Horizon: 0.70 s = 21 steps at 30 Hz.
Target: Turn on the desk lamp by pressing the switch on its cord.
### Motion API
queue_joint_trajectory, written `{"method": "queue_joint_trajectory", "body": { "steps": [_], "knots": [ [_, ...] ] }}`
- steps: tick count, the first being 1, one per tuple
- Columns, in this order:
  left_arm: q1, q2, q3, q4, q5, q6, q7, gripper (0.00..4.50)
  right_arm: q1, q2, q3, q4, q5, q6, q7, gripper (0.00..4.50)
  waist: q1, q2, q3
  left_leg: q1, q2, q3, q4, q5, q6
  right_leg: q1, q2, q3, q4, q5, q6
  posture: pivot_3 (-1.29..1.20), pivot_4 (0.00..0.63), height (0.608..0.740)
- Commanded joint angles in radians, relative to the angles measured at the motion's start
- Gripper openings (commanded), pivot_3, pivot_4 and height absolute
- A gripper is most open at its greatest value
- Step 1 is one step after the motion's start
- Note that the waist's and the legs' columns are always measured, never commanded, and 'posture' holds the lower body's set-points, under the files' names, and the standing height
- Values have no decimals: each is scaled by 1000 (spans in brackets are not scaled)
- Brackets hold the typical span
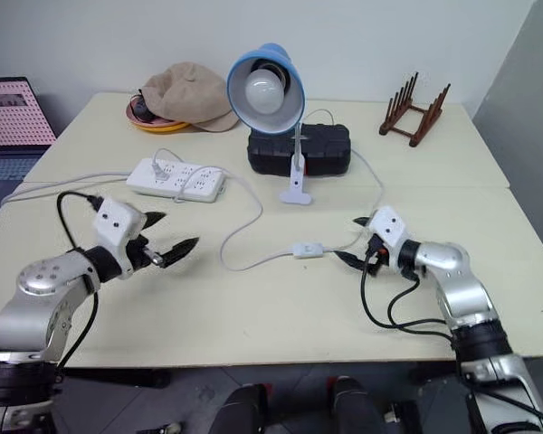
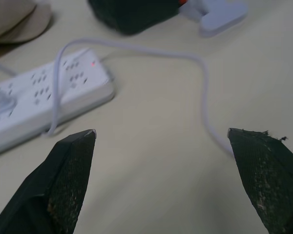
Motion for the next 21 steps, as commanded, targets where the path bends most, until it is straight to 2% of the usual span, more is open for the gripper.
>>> {"method": "queue_joint_trajectory", "body": {
  "steps": [1, 6, 17, 21],
  "knots": [
    [-54, 45, -75, -122, -53, 43, -139, 4500, -105, 3, 53, 104, -12, -69, 150, 4481, -1, 0, 0, 0, 0, 0, 0, 0, 0, 0, 0, 0, 0, 0, 0, 0, 150, 740],
    [-95, 57, -133, -189, -68, 89, -205, 4500, -208, 45, 101, 262, -52, -160, 224, 4481, -5, 0, 1, -2, 0, 0, 0, 0, 0, -1, 0, 0, 0, 0, 0, 0, 150, 740],
    [-81, 53, -110, -208, -77, 104, -216, 4500, -304, 118, 99, 486, -113, -292, 221, 4481, -6, 0, 1, -2, 0, -1, 0, 0, 0, -1, 0, 0, 1, 0, 0, 0, 150, 740],
    [-82, 49, -106, -210, -83, 109, -214, 4500, -327, 134, 95, 537, -118, -326, 219, 3733, -6, 1, 1, -1, 0, -1, 0, 0, 0, -1, 0, -1, 1, 0, 0, 0, 150, 740]
  ]
}}
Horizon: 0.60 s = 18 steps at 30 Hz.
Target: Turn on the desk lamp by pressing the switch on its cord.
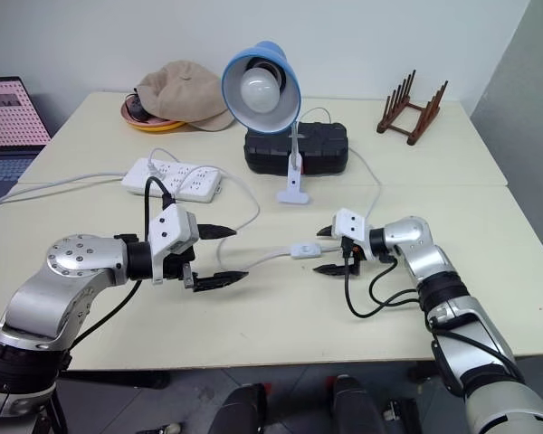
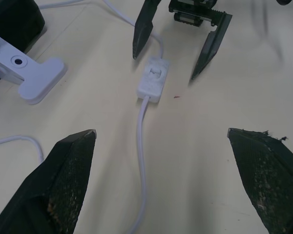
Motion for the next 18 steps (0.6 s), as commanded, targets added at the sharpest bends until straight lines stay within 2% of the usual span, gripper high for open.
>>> {"method": "queue_joint_trajectory", "body": {
  "steps": [1, 5, 7, 11, 15, 18],
  "knots": [
    [-3, 6, 34, -36, -20, 1, 5, 4500, -35, 10, -23, 28, -6, -44, 4, 3414, 0, 0, 0, 0, 0, 0, 0, 0, 0, 0, 0, 0, 0, 0, 0, 0, 150, 740],
    [-2, 7, 37, -38, -26, 2, 10, 4500, -39, 19, -24, 51, -16, -66, 3, 2597, 0, 0, 0, 0, 0, 0, 0, 0, 0, 0, 0, 0, 0, 0, 0, 0, 150, 740],
    [1, 6, 38, -42, -28, 5, 12, 4500, -40, 21, -25, 62, -21, -77, 3, 1937, 0, 0, 0, 0, 0, 0, 0, 0, 0, 0, 0, 0, 0, 0, 0, 0, 150, 740],
    [10, 6, 41, -50, -37, 12, 20, 4500, -39, 21, -24, 74, -27, -92, 1, 1093, 0, 0, 0, 0, 0, 0, 0, 0, 0, 0, 0, 0, 0, 0, 0, 0, 150, 740],
    [17, -21, 81, -76, -123, 113, 61, 4500, -44, 22, -34, 79, -27, -105, -16, 1066, 0, 0, 0, 0, 0, 0, 0, 0, 0, 0, 0, 0, 0, 0, 0, 0, 150, 740],
    [3, -102, 202, -108, -397, 367, 168, 4500, -44, 29, -64, 36, -5, -90, -62, 1066, 0, 0, 0, 0, 0, 0, 0, 0, 0, 0, 0, 0, 0, 0, 0, 0, 150, 740]
  ]
}}
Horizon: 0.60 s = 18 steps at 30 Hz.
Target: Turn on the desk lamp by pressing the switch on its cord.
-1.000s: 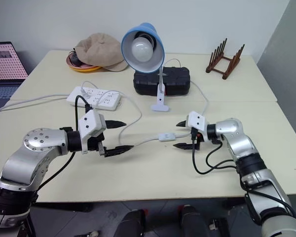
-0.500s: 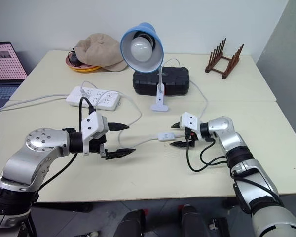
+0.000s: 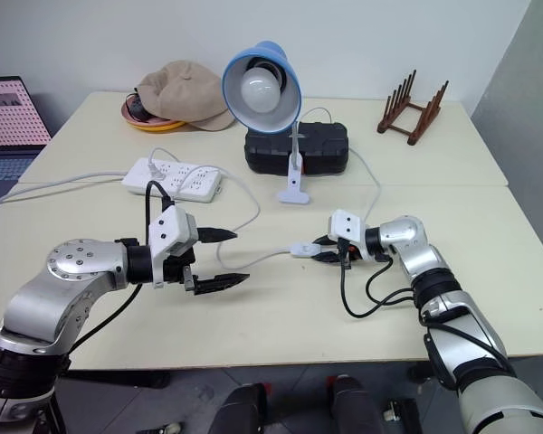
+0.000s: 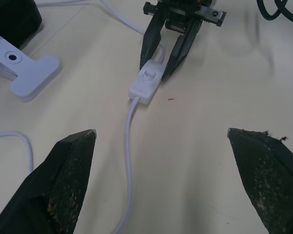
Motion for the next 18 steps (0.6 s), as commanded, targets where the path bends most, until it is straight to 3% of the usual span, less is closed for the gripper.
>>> {"method": "queue_joint_trajectory", "body": {
  "steps": [1, 4, 9, 14, 18],
  "knots": [
    [-15, -105, 187, -75, -385, 325, 160, 4500, -23, 8, -75, -79, 40, 17, -61, 1066, 0, 0, 0, 0, 0, 0, 0, 0, 0, 0, 0, 0, 0, 0, 0, 0, 150, 740],
    [44, -183, 262, -105, -592, 466, 300, 4500, 6, 21, -113, -191, 65, 57, -124, 1066, 0, 0, 0, 0, 0, -1, 1, 0, 0, 0, 0, -1, 1, 0, 0, 0, 150, 740],
    [83, -345, 316, -72, -794, 502, 568, 4500, 101, 34, -128, -417, 84, 133, -191, 1066, 3, 0, 0, 0, 0, -3, 1, 0, 0, 1, 0, -2, 1, 1, -2, 0, 150, 740],
    [64, -504, 305, 8, -810, 420, 722, 4500, 190, 47, -137, -621, 128, 243, -231, 1066, 11, 1, 0, 2, -1, -4, 4, 0, 0, 4, 0, -2, 3, 1, -1, 0, 150, 740],
    [26, -546, 282, 20, -823, 397, 750, 4500, 245, 40, -126, -731, 155, 297, -229, 1066, 16, 1, 0, 1, -1, -3, 7, 0, 0, 4, 0, -1, 2, 2, 1, 0, 150, 740]
  ]
}}
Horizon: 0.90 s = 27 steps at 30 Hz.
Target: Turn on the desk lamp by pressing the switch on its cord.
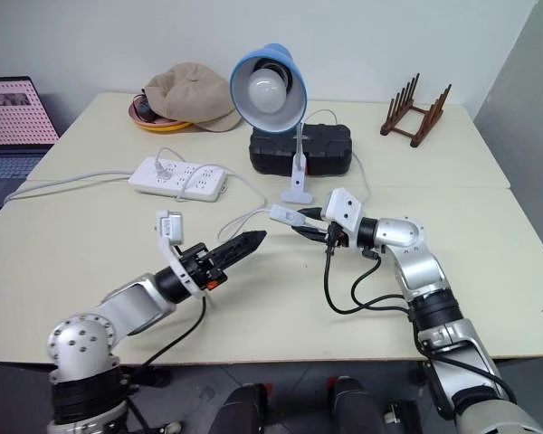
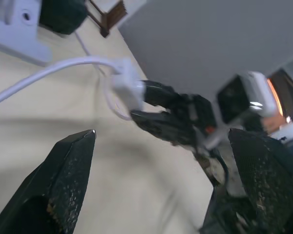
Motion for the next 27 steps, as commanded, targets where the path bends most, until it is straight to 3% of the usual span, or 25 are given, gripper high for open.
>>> {"method": "queue_joint_trajectory", "body": {
  "steps": [1, 14, 24, 27],
  "knots": [
    [-46, -13, -23, -21, -29, -28, 17, 4500, 26, -7, -13, -117, 41, 42, -7, 1066, 2, 0, 0, 0, 0, 0, 0, 0, 0, 0, 0, 0, 0, 0, 0, 0, 150, 740],
    [-67, -7, -79, -2, -33, -34, 4, 4500, 53, -9, 6, -192, 53, 51, 5, 1066, 2, 0, 0, -1, 0, 1, 1, 0, 0, 0, 0, 1, -2, 0, 1, 0, 150, 740],
    [-70, -1, -73, 5, -40, -47, 8, 2848, 55, -14, 9, -191, 55, 49, 4, 1066, 2, 0, 0, -1, 0, 1, 1, 0, 0, 0, 0, 1, -2, 0, 1, 0, 150, 740],
    [-74, 3, -70, 9, -43, -50, 9, 2175, 57, -15, 10, -188, 54, 47, 4, 1066, 2, 0, 0, -1, 0, 1, 1, 0, 0, 0, 0, 1, -2, 0, 1, 0, 150, 740]
  ]
}}
